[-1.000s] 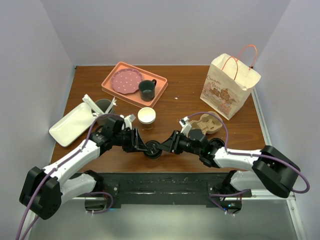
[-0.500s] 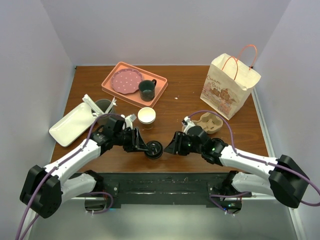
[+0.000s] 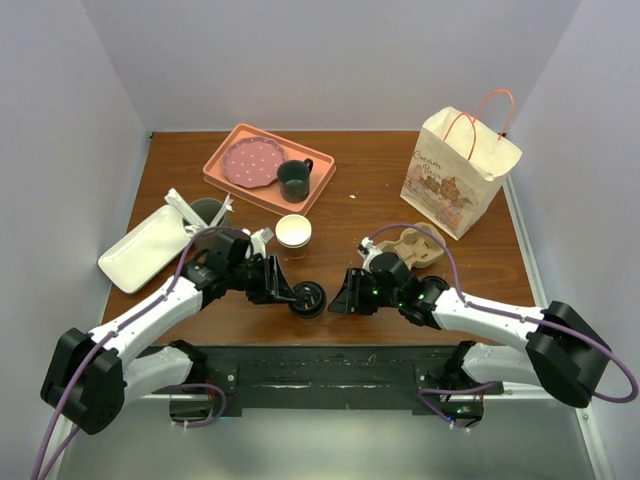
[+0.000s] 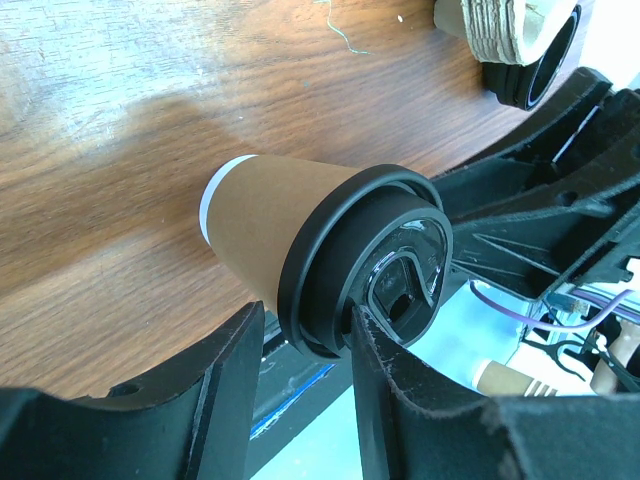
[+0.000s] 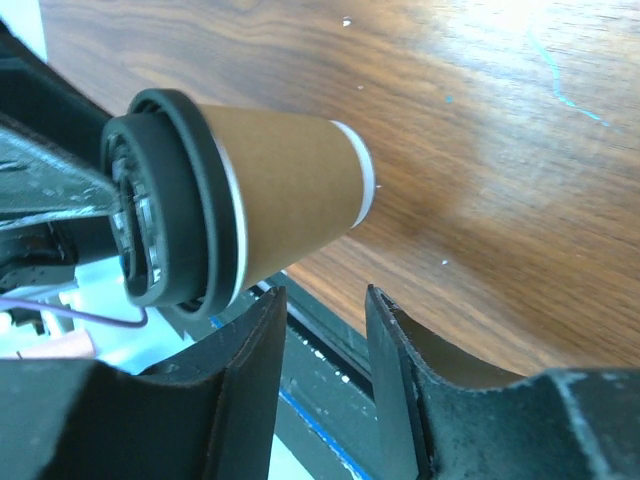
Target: Pack the takeout coffee
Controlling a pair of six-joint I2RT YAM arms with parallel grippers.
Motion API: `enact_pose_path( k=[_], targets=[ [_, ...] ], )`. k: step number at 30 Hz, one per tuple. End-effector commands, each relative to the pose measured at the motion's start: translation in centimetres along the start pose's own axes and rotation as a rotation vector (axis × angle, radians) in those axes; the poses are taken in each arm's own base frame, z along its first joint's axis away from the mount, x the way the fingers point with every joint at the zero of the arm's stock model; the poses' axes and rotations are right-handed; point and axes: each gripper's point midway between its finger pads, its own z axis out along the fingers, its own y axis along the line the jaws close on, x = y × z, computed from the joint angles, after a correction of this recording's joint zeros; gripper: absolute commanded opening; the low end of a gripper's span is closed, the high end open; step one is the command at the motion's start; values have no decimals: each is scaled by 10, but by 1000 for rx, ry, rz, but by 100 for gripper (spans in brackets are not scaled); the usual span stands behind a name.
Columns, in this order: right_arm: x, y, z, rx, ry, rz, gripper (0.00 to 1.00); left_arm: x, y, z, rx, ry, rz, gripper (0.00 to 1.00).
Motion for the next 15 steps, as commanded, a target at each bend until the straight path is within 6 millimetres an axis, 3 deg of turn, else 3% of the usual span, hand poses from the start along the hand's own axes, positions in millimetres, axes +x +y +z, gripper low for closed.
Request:
enact_pose_path(
  k=[1, 5, 15],
  targets=[
    [-19, 42, -13, -122, -23, -73, 40, 30, 71, 3, -288, 80, -34, 43],
    [-24, 57, -15, -158, -14, -92, 40, 30, 71, 3, -287, 80, -32, 43],
    [-31, 59, -7, -135, -22, -79, 38, 30, 71, 4, -285, 82, -30, 43]
  ],
)
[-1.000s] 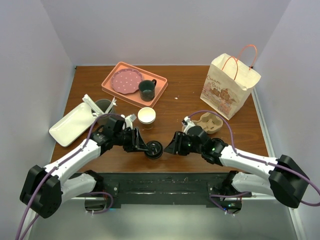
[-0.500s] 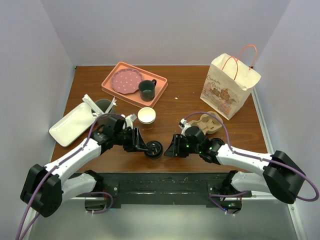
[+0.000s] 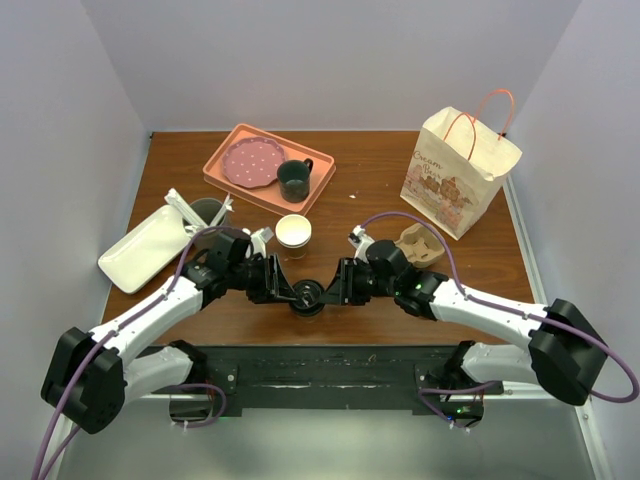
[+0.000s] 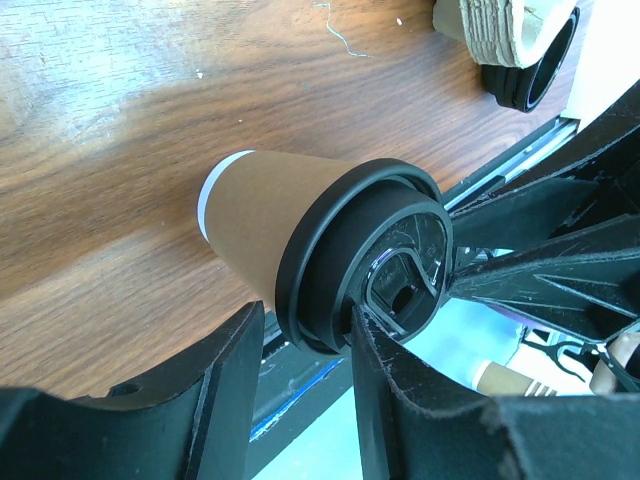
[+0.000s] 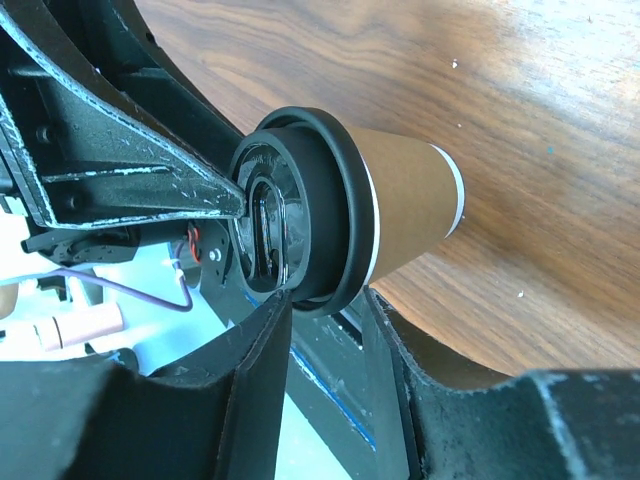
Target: Pack the takeout coffee
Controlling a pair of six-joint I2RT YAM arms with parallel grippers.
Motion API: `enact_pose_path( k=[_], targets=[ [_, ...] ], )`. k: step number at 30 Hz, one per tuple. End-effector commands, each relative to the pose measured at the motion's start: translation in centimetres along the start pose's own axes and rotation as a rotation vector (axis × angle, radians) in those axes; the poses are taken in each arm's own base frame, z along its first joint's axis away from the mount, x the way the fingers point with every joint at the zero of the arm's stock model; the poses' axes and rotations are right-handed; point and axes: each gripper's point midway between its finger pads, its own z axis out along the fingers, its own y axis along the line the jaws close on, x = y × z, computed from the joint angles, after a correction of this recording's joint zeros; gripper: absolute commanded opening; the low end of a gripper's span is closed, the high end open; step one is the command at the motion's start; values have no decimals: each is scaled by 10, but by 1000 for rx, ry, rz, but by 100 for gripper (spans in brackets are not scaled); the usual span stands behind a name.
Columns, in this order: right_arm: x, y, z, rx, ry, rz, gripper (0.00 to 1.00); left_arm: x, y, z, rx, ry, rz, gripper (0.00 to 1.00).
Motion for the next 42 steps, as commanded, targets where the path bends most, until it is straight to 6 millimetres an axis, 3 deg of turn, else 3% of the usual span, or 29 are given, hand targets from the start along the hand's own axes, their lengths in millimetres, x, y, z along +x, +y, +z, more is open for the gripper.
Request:
enact_pose_path(
  k=[1, 7, 17, 26, 32, 35, 40, 42],
  targets=[
    [-16, 12, 1, -17, -40, -27, 37, 31, 71, 3, -286, 81, -29, 43],
    [-6, -6, 4, 27, -31, 1, 33, 31, 72, 3, -289, 86, -30, 43],
    [17, -65, 12, 216, -28, 76, 23, 33, 76, 4, -302, 97, -37, 43],
    [22, -87, 8, 290, -53, 103, 20, 34, 78, 5, -316, 102, -41, 43],
    [55, -114, 15, 408, 13, 138, 18, 33, 80, 6, -327, 104, -45, 43],
    [45, -92, 15, 352, 1, 121, 22, 31, 79, 5, -331, 104, -36, 43],
    [-12, -22, -3, 191, -140, 66, 29, 31, 79, 6, -336, 120, -30, 43],
    [-28, -7, -13, 152, -170, 46, 31, 32, 80, 7, -335, 127, -32, 44]
  ],
)
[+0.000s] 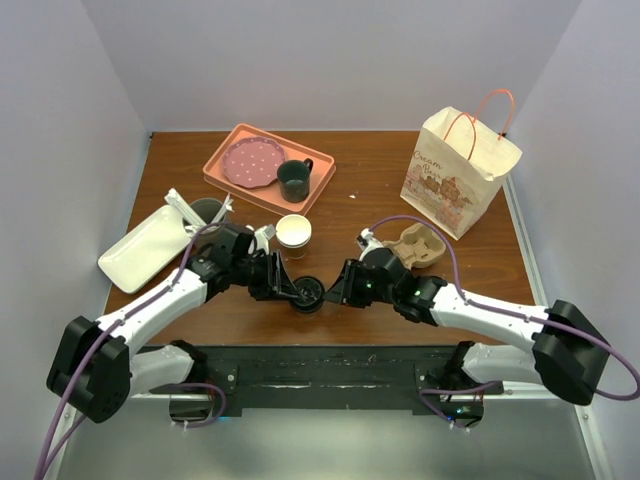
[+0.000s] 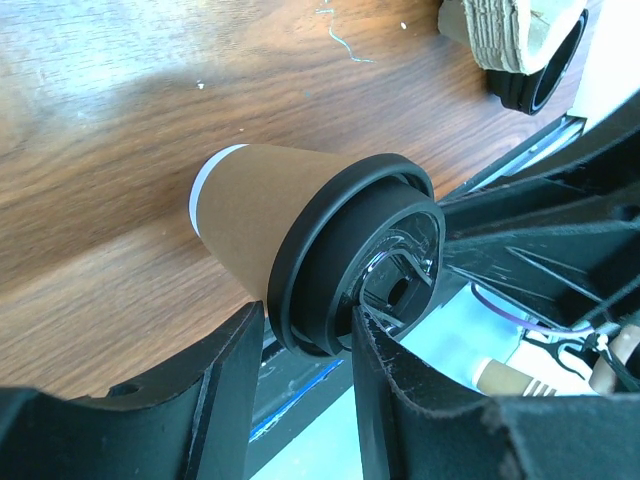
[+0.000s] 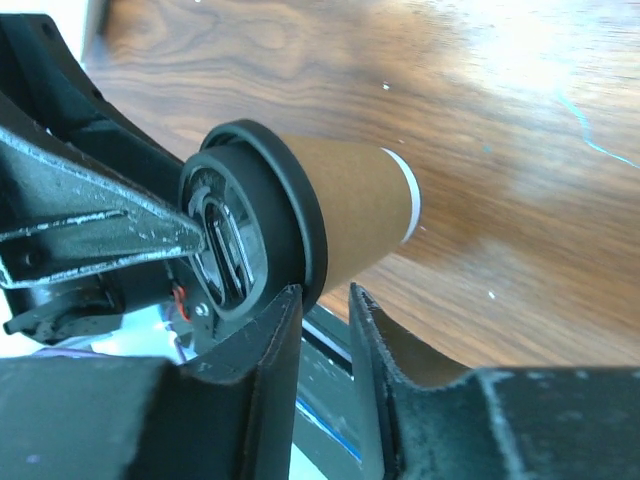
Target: Pack the takeout coffee
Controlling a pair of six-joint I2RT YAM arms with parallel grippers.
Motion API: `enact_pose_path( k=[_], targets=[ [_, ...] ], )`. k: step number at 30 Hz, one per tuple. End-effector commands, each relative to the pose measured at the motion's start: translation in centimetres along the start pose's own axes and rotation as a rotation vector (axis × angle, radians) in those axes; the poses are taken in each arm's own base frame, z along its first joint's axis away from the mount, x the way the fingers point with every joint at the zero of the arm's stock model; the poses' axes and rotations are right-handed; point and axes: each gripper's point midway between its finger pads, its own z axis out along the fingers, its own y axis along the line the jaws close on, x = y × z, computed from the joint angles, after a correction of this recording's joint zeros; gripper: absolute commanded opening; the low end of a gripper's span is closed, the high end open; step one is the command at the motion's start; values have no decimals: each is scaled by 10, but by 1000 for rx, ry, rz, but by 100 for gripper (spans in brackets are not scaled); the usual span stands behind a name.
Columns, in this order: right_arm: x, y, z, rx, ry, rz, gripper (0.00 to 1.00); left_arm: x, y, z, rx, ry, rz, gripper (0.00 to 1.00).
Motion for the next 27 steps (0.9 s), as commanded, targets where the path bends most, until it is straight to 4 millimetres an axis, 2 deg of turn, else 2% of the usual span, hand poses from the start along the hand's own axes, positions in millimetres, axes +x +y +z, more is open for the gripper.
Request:
enact_pose_path(
  k=[1, 3, 6, 20, 27],
  targets=[
    [-35, 23, -22, 2, -79, -84, 31, 37, 80, 5, -318, 104, -32, 44],
    [-49, 31, -28, -13, -97, -103, 32, 36, 79, 5, -315, 103, -30, 44],
    [-63, 25, -28, -10, -103, -117, 32, 37, 78, 7, -309, 111, -29, 44],
    [-54, 22, 8, -112, 78, -204, 32, 31, 78, 8, -321, 125, -4, 44],
    [-44, 10, 20, -99, 129, -213, 33, 32, 78, 8, -324, 125, -5, 44]
  ],
)
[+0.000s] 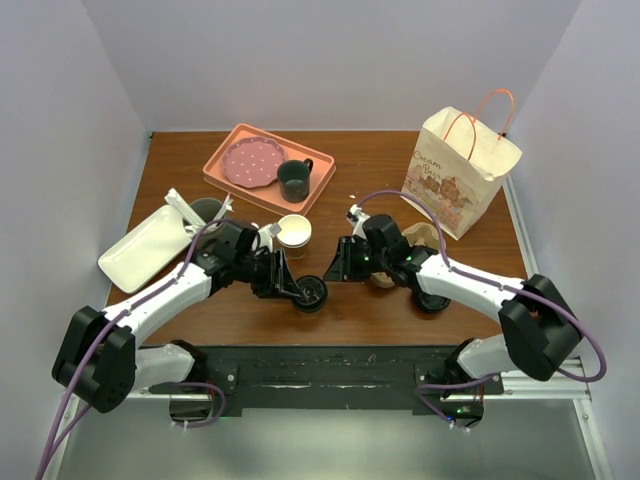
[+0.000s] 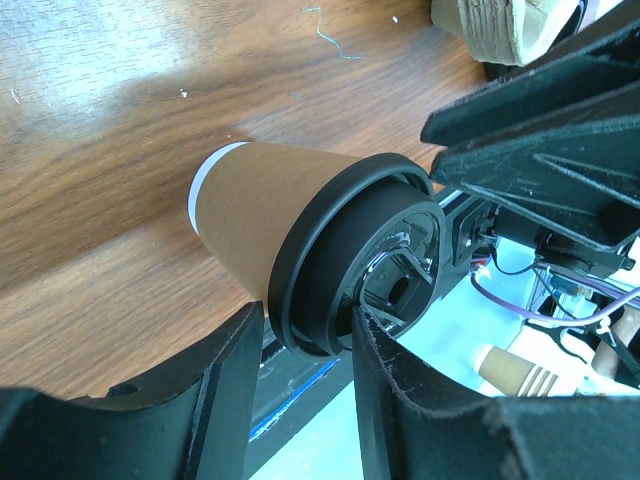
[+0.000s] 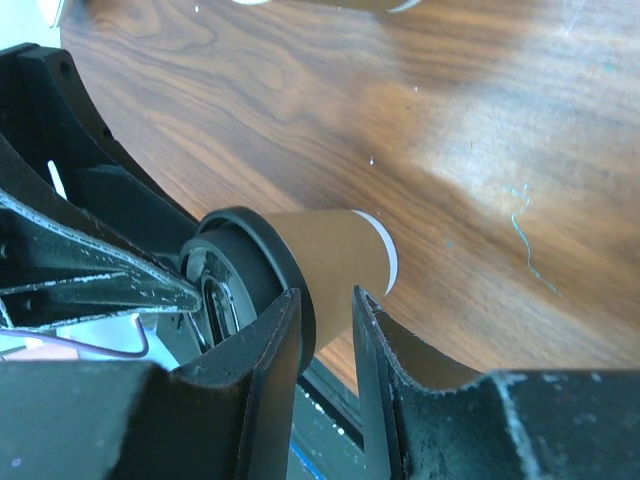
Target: Pack the takeout coffee
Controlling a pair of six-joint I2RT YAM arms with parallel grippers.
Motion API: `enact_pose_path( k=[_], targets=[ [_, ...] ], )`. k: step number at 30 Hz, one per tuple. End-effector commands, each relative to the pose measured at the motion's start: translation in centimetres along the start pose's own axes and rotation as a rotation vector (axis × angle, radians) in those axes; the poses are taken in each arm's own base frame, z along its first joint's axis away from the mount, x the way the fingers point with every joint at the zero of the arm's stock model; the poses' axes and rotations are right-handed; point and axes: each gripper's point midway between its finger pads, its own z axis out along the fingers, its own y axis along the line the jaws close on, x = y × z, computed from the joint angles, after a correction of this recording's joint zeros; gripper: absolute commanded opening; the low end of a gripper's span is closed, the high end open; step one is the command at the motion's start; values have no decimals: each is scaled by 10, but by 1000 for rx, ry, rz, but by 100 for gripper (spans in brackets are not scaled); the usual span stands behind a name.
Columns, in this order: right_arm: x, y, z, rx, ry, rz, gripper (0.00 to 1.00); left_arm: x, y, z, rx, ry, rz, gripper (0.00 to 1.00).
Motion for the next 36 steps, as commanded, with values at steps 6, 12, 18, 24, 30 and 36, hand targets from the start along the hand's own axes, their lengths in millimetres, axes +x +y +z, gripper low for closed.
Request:
enact_pose_path(
  k=[6, 12, 18, 24, 30, 36],
  targets=[
    [10, 6, 10, -69, 57, -39, 32, 37, 83, 3, -337, 92, -35, 44],
    [1, 17, 3, -98, 19, -43, 32, 36, 82, 3, -337, 91, -33, 44],
    [-11, 26, -7, -89, -14, -54, 33, 37, 82, 3, -336, 93, -34, 44],
    [-14, 33, -11, -107, -19, -61, 35, 37, 82, 3, -334, 89, -35, 44],
    [-14, 34, -8, -118, -13, -60, 35, 36, 81, 3, -329, 88, -32, 44],
    [-9, 25, -1, -98, 2, -52, 35, 36, 81, 3, -329, 88, -32, 44]
  ],
)
